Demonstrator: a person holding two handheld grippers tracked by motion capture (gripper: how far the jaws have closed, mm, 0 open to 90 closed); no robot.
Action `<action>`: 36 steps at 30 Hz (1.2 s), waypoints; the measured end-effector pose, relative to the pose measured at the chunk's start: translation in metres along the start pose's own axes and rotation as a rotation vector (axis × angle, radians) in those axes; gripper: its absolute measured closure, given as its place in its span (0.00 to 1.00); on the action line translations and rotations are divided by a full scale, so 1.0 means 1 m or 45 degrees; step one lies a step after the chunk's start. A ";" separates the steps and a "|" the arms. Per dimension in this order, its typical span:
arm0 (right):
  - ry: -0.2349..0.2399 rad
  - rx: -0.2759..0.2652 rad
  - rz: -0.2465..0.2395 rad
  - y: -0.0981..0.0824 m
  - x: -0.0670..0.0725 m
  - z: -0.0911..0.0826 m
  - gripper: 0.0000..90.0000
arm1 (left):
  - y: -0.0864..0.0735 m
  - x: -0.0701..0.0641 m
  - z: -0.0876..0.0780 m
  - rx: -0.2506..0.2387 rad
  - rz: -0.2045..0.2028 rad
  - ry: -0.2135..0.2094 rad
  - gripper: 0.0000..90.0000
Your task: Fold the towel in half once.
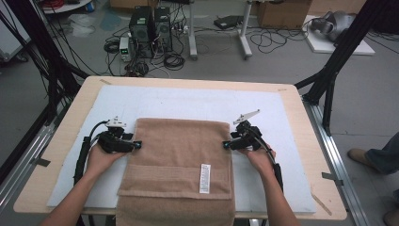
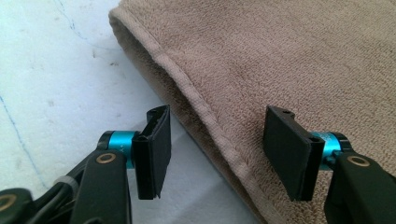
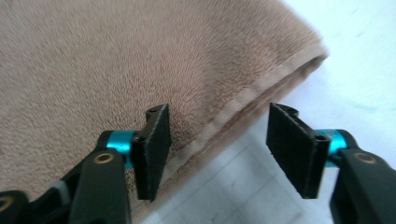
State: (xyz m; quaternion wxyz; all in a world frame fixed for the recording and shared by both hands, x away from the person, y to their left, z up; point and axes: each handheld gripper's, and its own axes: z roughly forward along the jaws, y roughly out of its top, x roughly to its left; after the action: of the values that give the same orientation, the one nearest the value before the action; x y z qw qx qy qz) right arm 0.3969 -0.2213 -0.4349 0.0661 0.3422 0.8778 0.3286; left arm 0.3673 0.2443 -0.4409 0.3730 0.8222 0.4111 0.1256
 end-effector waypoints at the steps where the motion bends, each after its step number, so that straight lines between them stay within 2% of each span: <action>1: -0.011 -0.005 0.002 0.000 0.001 0.000 0.48 | 0.000 0.000 0.000 -0.003 -0.002 0.003 0.49; 3: -0.016 -0.007 -0.006 0.000 0.003 0.000 0.58 | 0.000 0.000 0.001 -0.004 0.003 0.009 0.53; 5: 0.018 -0.004 -0.028 0.002 0.007 0.002 0.72 | 0.001 -0.001 0.001 -0.005 -0.001 0.014 0.58; 6: 0.049 -0.007 -0.034 0.003 0.007 0.002 0.79 | 0.001 -0.001 0.001 -0.012 -0.004 -0.009 0.62; 9: 0.115 -0.008 -0.004 0.003 0.004 0.003 0.87 | 0.002 -0.002 0.003 -0.016 -0.017 -0.040 0.75; 10: 0.128 -0.010 0.001 0.003 0.003 0.004 0.88 | 0.002 -0.001 0.003 -0.013 -0.019 -0.073 0.81; 11: 0.129 -0.008 -0.007 0.003 0.003 0.003 0.90 | 0.002 -0.003 0.003 -0.012 -0.017 -0.075 0.88; 15: 0.091 0.012 -0.053 0.007 0.006 0.002 0.92 | 0.004 -0.004 0.002 -0.016 -0.015 -0.062 0.92; 21: 0.074 -0.015 -0.022 0.010 -0.001 -0.002 0.92 | 0.010 -0.003 0.002 -0.066 -0.019 -0.020 0.93; 26: 0.043 -0.035 0.001 0.018 -0.007 -0.005 0.92 | 0.014 0.002 0.005 -0.130 -0.086 0.007 0.93; 27: 0.033 -0.038 0.001 0.022 -0.009 -0.005 0.92 | 0.015 0.003 0.005 -0.120 -0.083 0.013 0.93; 28: 0.020 -0.038 -0.006 0.025 -0.010 -0.005 0.92 | 0.018 0.004 0.006 -0.116 -0.072 0.023 0.93; 30: -0.015 -0.020 -0.017 0.034 -0.013 -0.005 0.92 | 0.028 0.005 0.006 -0.156 -0.078 0.053 0.93; 32: -0.048 -0.036 -0.029 0.040 -0.015 -0.006 0.92 | 0.038 0.008 0.005 -0.169 -0.072 0.075 0.93; 33: -0.050 -0.035 -0.010 0.045 -0.020 -0.006 0.92 | 0.042 0.009 0.005 -0.163 -0.060 0.082 0.93; 34: -0.052 -0.033 -0.002 0.048 -0.022 -0.007 0.92 | 0.047 0.010 0.004 -0.191 -0.059 0.093 0.93; 36: -0.075 -0.059 -0.001 0.057 -0.027 -0.012 0.92 | 0.056 0.012 0.003 -0.188 -0.049 0.111 0.93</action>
State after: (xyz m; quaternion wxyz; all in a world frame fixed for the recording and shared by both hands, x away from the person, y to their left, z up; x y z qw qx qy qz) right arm 0.4450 -0.2137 -0.3927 0.1000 0.3499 0.8677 0.3387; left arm 0.4089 0.2307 -0.4037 0.4165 0.7783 0.4323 0.1841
